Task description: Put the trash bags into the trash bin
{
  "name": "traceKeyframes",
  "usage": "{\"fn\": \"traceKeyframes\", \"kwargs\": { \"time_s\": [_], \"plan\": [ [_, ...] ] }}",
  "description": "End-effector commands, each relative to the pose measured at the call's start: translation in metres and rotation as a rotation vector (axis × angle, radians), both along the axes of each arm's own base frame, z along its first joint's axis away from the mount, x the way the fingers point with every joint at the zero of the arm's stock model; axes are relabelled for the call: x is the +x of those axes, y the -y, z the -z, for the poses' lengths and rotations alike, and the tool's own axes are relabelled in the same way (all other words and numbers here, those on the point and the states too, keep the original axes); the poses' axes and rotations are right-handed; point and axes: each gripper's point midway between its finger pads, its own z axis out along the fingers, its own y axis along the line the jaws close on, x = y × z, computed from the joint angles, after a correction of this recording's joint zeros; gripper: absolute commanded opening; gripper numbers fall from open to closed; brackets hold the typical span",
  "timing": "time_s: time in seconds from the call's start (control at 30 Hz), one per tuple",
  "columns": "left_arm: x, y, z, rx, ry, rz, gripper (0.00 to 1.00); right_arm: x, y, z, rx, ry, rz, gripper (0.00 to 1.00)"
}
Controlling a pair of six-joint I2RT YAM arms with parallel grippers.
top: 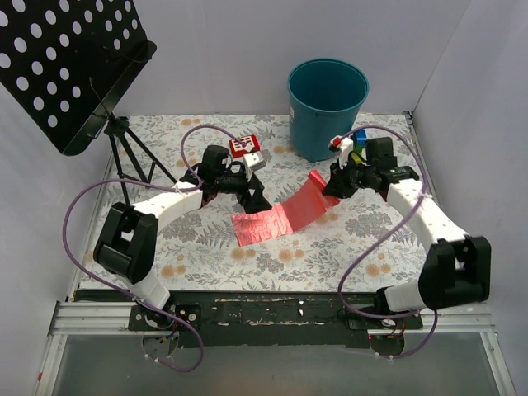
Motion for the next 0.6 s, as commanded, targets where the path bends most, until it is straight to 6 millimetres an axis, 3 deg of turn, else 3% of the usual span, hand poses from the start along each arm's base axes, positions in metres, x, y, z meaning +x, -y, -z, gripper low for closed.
{"fn": "traceKeyframes", "kwargs": {
  "time_s": [0.0, 0.2, 0.43, 0.5, 0.57],
  "plan": [
    [-0.002, 0.033, -0.035, -0.162, 0.172, 0.212, 0.86, -0.037, -0.021, -0.056, 0.143, 0.090, -0.180, 0.01],
    [0.001, 0.068, -0.042, -0.226, 0.195, 0.337, 0.87, -0.054, -0.025, -0.068, 0.195, 0.043, -0.193, 0.01],
    [-0.031, 0.115, -0.023, -0.258, 0.153, 0.500, 0.84, -0.049, -0.027, -0.077, 0.213, 0.047, -0.174, 0.01],
    [-0.042, 0.125, -0.013, -0.252, 0.126, 0.528, 0.76, -0.048, -0.027, -0.077, 0.211, 0.048, -0.167, 0.01],
    [-0.050, 0.127, -0.006, -0.249, 0.086, 0.536, 0.60, -0.046, -0.024, -0.072, 0.197, 0.035, -0.141, 0.01]
  ]
}}
